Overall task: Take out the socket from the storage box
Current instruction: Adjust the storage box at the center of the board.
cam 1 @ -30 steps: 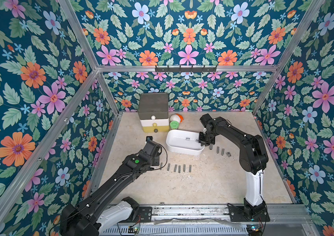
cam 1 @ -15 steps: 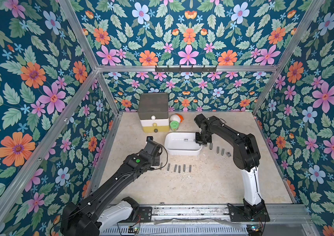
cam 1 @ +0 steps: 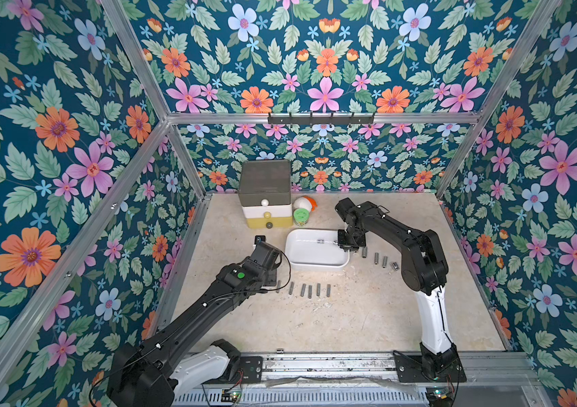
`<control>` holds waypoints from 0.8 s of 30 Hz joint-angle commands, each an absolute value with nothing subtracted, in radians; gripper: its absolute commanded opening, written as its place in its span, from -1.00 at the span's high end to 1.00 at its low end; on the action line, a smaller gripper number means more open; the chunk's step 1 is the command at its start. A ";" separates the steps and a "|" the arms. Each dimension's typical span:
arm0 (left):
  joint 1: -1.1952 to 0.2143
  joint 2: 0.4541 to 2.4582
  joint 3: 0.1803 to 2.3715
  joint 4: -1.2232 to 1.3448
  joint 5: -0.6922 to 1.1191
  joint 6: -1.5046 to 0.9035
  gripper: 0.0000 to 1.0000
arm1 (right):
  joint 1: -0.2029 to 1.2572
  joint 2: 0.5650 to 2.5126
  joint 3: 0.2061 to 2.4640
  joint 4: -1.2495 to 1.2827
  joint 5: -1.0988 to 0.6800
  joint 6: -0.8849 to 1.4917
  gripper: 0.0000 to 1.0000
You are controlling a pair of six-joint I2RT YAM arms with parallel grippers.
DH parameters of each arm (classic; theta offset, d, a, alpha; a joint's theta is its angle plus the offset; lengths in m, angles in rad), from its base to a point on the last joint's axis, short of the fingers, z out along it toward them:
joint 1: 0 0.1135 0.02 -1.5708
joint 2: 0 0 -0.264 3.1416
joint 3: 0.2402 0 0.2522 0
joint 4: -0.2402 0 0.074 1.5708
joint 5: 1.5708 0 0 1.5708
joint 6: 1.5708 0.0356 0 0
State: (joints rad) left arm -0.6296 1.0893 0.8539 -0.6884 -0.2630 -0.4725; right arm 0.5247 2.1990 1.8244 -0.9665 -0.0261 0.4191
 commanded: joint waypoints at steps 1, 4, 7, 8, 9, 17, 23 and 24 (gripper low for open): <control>-0.628 1.094 0.857 -0.678 -0.278 -0.473 -0.01 | 0.526 2.195 1.818 -0.959 -0.014 0.407 0.57; -0.629 1.097 0.857 -0.680 -0.278 -0.474 -0.01 | 0.526 2.189 1.812 -0.953 -0.018 0.407 0.55; -0.629 1.100 0.859 -0.679 -0.277 -0.473 -0.01 | 0.526 2.178 1.812 -0.953 -0.017 0.405 0.49; -0.628 1.101 0.859 -0.677 -0.274 -0.473 -0.01 | 0.526 2.173 1.813 -0.954 -0.015 0.405 0.46; -0.628 1.106 0.862 -0.672 -0.269 -0.472 -0.01 | 0.526 2.165 1.815 -0.957 -0.014 0.402 0.43; -0.630 1.251 0.978 -0.607 -0.166 -0.435 0.00 | 0.527 2.068 1.791 -0.936 -0.018 0.360 0.23; -0.630 1.444 1.109 -0.565 -0.075 -0.395 0.00 | 0.570 2.052 1.808 -0.875 -0.080 0.270 0.19; -0.631 1.471 1.128 -0.565 -0.068 -0.394 0.02 | 0.583 2.066 1.826 -0.873 -0.081 0.254 0.17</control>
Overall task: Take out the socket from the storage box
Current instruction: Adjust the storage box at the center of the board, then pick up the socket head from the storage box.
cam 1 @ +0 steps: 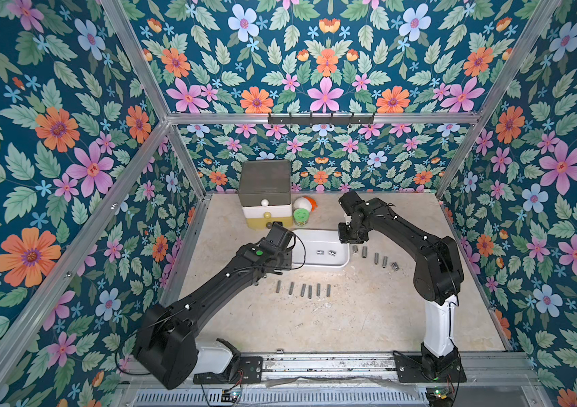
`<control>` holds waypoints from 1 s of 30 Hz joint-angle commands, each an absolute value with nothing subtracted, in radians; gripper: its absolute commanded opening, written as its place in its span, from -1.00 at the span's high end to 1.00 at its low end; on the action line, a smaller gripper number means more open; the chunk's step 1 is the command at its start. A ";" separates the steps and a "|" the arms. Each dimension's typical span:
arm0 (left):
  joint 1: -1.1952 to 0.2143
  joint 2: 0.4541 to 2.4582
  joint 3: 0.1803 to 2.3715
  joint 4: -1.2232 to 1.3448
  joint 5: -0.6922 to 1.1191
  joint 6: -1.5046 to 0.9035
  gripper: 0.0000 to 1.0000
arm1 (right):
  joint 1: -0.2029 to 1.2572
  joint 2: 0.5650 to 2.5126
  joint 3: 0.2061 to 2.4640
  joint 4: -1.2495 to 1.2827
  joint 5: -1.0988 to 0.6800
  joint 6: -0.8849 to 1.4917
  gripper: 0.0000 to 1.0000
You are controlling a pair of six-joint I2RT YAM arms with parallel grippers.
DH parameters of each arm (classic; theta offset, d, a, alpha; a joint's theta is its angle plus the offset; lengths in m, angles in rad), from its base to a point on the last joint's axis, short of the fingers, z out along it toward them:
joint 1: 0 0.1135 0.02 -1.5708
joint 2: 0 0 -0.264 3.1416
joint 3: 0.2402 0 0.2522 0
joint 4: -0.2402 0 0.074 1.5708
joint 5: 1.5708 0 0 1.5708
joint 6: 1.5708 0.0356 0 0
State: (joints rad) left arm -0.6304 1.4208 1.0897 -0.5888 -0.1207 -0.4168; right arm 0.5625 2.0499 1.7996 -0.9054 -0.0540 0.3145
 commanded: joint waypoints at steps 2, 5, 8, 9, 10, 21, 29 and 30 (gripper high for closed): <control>-0.631 1.506 1.141 -0.559 -0.067 -0.397 0.02 | 0.603 2.102 1.868 -0.879 -0.076 0.229 0.15; -0.631 1.510 1.127 -0.554 -0.061 -0.400 0.02 | 0.627 2.165 1.928 -0.914 -0.050 0.194 0.11; -0.631 1.486 1.097 -0.551 -0.057 -0.402 0.01 | 0.641 2.213 1.956 -0.939 -0.024 0.172 0.08; -0.631 1.476 1.089 -0.554 -0.057 -0.405 0.01 | 0.645 2.222 1.954 -0.939 -0.029 0.169 0.07; -0.630 1.467 1.083 -0.556 -0.061 -0.405 0.00 | 0.647 2.229 1.951 -0.940 -0.031 0.168 0.06; -0.630 1.348 0.973 -0.570 -0.090 -0.445 -0.01 | 0.660 2.231 1.870 -0.926 -0.037 0.129 0.04; -0.630 1.286 0.955 -0.611 -0.116 -0.451 -0.02 | 0.687 2.293 1.874 -0.952 -0.010 0.120 0.02; -0.630 1.280 0.955 -0.616 -0.120 -0.451 -0.02 | 0.694 2.305 1.876 -0.955 -0.002 0.120 0.03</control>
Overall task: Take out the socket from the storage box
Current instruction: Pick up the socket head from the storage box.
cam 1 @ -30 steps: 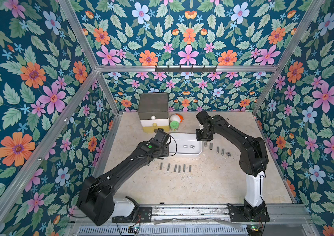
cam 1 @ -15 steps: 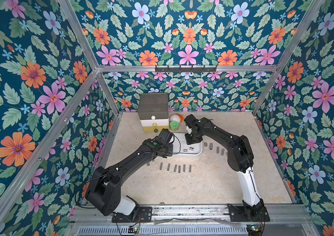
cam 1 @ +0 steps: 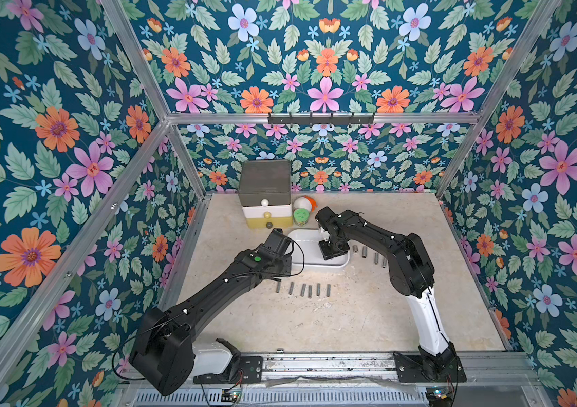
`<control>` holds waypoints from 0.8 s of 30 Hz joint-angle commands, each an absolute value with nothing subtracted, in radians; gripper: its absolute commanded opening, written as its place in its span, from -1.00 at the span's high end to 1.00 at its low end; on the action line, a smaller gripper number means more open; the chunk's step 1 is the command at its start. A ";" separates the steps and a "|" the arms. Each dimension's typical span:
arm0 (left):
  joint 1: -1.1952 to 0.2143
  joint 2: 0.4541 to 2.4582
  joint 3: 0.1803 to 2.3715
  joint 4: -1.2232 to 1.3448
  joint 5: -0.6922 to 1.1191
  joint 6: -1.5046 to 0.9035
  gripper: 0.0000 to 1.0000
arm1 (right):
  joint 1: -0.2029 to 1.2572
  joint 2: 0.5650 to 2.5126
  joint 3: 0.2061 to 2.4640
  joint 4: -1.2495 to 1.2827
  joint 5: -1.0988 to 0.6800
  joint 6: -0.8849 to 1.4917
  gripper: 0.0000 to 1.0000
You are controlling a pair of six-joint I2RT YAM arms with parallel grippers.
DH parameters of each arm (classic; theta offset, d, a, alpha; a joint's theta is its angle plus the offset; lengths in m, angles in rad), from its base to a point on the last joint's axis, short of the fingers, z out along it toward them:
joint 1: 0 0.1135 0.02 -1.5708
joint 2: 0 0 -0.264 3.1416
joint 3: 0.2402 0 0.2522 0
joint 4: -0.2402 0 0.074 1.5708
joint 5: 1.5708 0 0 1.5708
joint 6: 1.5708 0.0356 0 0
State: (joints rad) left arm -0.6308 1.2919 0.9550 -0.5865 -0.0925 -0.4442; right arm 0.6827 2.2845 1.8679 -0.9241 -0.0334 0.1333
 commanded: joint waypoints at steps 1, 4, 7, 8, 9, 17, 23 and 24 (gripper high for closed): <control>-0.630 1.274 0.953 -0.620 -0.124 -0.450 -0.02 | 0.698 2.313 1.875 -0.956 0.002 0.119 0.02; -0.629 1.259 0.948 -0.633 -0.140 -0.449 -0.02 | 0.701 2.341 1.884 -0.966 0.020 0.132 0.06; -0.629 1.240 0.938 -0.634 -0.146 -0.449 -0.02 | 0.702 2.356 1.888 -0.983 0.043 0.140 0.24; -0.627 1.237 0.935 -0.634 -0.150 -0.449 -0.02 | 0.702 2.355 1.890 -0.987 0.054 0.146 0.28; -0.626 1.232 0.933 -0.636 -0.153 -0.451 -0.02 | 0.703 2.348 1.890 -0.989 0.062 0.152 0.36; -0.624 1.209 0.915 -0.629 -0.161 -0.461 -0.02 | 0.702 2.270 1.910 -0.962 0.025 0.184 0.90; -0.624 1.200 0.905 -0.623 -0.160 -0.471 -0.02 | 0.696 2.217 1.938 -0.949 0.019 0.214 0.96; -0.624 1.201 0.905 -0.623 -0.159 -0.471 -0.02 | 0.694 2.214 1.939 -0.950 0.020 0.217 0.96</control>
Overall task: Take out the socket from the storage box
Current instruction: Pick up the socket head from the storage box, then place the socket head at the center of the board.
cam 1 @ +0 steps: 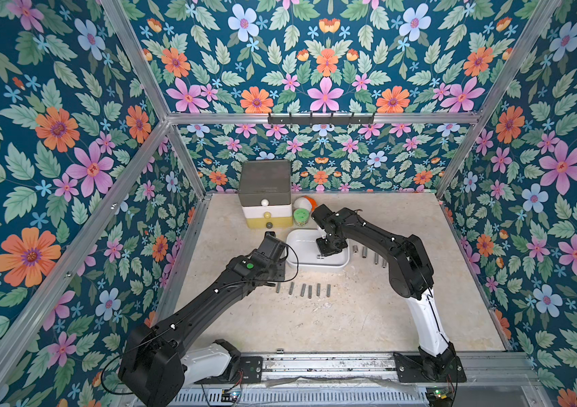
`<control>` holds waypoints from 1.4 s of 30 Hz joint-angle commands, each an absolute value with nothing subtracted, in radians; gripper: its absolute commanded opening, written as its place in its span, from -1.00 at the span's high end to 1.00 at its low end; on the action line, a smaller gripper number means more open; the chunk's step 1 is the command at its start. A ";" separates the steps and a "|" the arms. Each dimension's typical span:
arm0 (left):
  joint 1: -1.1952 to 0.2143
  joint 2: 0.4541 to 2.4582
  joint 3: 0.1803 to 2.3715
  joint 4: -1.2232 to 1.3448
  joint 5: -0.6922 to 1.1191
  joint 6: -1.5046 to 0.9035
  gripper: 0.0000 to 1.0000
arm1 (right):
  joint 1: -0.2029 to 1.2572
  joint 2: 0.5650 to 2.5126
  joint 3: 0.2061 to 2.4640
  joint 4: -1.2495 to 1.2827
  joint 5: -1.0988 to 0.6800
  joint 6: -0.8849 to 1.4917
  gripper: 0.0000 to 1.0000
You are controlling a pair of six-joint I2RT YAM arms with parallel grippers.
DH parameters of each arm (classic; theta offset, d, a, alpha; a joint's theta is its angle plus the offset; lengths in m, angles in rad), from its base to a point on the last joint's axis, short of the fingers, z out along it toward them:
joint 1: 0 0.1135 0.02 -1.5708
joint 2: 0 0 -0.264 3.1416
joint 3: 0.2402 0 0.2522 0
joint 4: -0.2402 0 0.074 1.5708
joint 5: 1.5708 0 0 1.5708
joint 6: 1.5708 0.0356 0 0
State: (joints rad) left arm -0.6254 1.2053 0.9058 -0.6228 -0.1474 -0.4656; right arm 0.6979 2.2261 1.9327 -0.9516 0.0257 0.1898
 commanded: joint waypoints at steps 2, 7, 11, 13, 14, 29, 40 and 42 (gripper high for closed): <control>-0.624 1.203 0.905 -0.623 -0.154 -0.472 -0.02 | 0.689 2.206 1.940 -0.946 0.017 0.219 0.98; -0.624 1.203 0.900 -0.618 -0.151 -0.474 -0.02 | 0.686 2.208 1.944 -0.942 0.005 0.223 1.00; -0.624 1.204 0.896 -0.614 -0.139 -0.478 -0.02 | 0.686 2.193 1.935 -0.930 -0.004 0.240 1.00; -0.624 1.204 0.890 -0.604 -0.130 -0.482 -0.02 | 0.680 2.167 1.919 -0.916 -0.021 0.254 1.00; -0.624 1.206 0.888 -0.599 -0.121 -0.485 -0.02 | 0.676 2.153 1.908 -0.910 -0.035 0.264 1.00; -0.625 1.275 0.918 -0.567 -0.088 -0.484 -0.02 | 0.449 1.691 1.346 -0.706 -0.104 0.430 1.00; -0.625 1.311 0.929 -0.542 -0.079 -0.474 -0.02 | 0.138 1.446 0.934 -0.612 -0.073 0.442 0.97; -0.625 1.314 0.930 -0.540 -0.080 -0.472 -0.02 | 0.132 1.461 0.918 -0.622 -0.034 0.427 0.97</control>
State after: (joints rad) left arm -0.6262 1.3125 0.9241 -0.5594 -0.0803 -0.4877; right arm 0.1402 1.4536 0.9360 -0.6472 -0.0769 0.4484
